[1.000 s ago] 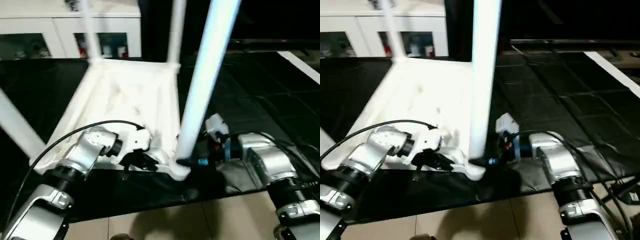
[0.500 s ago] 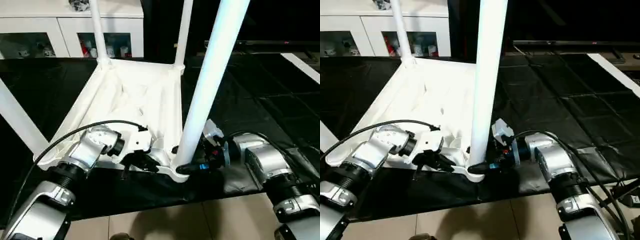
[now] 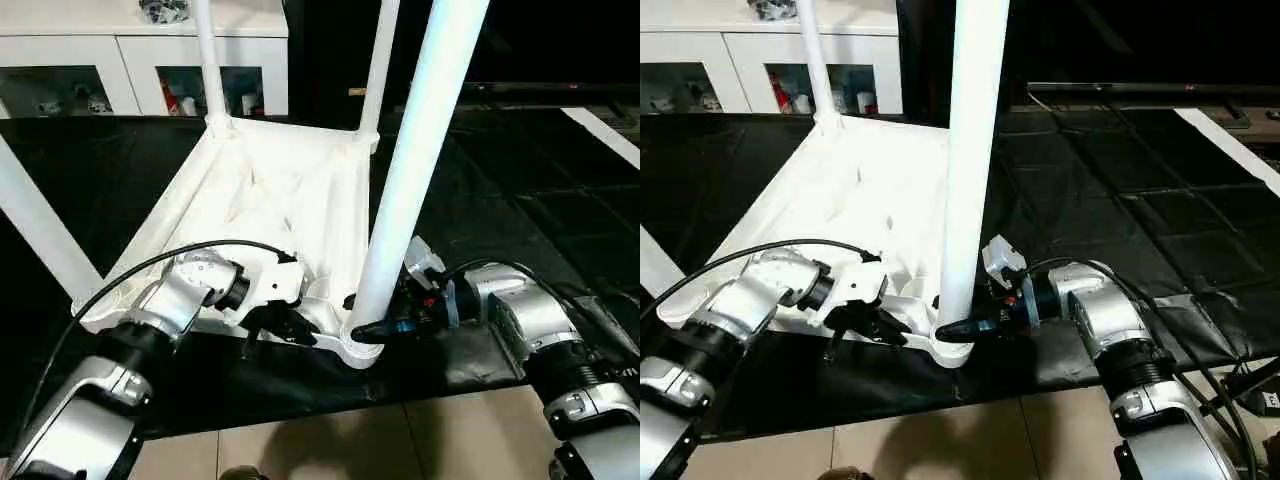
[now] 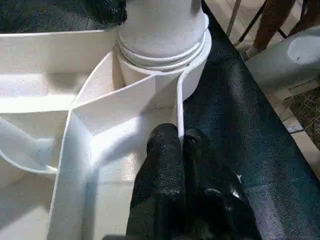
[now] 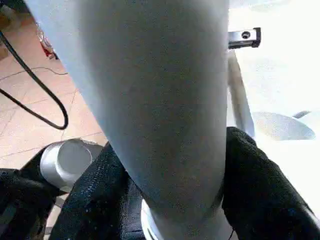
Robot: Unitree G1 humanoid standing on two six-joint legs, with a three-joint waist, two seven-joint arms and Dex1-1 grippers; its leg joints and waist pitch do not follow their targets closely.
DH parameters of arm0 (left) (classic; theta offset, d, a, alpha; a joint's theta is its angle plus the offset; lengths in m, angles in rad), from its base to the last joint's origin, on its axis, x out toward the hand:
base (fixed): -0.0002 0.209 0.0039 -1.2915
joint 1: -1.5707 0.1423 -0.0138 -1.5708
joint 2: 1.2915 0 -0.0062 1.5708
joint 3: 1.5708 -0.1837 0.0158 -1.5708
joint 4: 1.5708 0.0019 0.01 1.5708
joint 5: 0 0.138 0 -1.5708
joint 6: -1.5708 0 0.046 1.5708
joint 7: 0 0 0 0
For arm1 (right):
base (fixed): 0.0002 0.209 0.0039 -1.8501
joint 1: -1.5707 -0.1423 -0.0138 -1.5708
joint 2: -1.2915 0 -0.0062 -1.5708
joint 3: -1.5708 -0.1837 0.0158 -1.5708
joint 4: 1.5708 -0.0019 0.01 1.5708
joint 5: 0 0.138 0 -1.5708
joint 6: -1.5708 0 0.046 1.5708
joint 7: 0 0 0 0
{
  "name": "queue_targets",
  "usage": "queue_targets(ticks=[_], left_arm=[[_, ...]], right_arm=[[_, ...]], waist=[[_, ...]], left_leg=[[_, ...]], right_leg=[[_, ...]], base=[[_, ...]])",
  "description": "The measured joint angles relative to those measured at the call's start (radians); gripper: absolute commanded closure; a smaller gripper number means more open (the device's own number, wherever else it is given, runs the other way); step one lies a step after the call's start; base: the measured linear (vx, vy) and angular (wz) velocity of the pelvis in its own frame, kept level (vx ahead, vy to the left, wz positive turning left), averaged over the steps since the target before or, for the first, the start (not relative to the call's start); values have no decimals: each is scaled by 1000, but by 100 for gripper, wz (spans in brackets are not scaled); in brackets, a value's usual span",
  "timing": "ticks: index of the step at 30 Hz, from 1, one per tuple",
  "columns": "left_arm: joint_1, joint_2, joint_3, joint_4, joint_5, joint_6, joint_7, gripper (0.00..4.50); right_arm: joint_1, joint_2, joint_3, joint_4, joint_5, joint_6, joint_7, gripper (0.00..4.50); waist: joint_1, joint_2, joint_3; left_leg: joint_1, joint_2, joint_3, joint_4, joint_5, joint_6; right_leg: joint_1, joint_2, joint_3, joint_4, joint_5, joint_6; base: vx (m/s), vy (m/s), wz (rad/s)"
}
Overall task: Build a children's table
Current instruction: Rotate leg to tighten
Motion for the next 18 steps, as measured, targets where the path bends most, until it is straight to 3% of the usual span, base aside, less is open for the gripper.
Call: queue_targets(ticks=[7, 12, 18], left_arm=[[-6, -24, 40, 8, 18, 112, 114, 450], [-10, -123, 100, 12, 31, 277, 331, 450], [-10, -238, 170, 8, 34, 416, 568, 450]], right_arm=[[37, 64, -63, -21, -10, 8, -221, 239], [53, 158, -161, -42, -50, 67, -566, 245], [6, 275, -221, -3, -108, 83, -903, 248]], waist=[[-16, -1, 0], [-67, -1, 1], [-96, -1, 1]], left_leg=[[8, 0, 0, -1, 0, -1], [9, -2, -4, -1, 0, -1], [10, -2, -6, -1, 0, -1]], right_leg=[[1, 0, 1, 5, -4, 7], [0, 0, 0, -1, -5, 8], [-2, 1, -1, -6, -4, 8]], base=[[0, 0, 0], [-11, -1, -1], [0, 0, 0]])
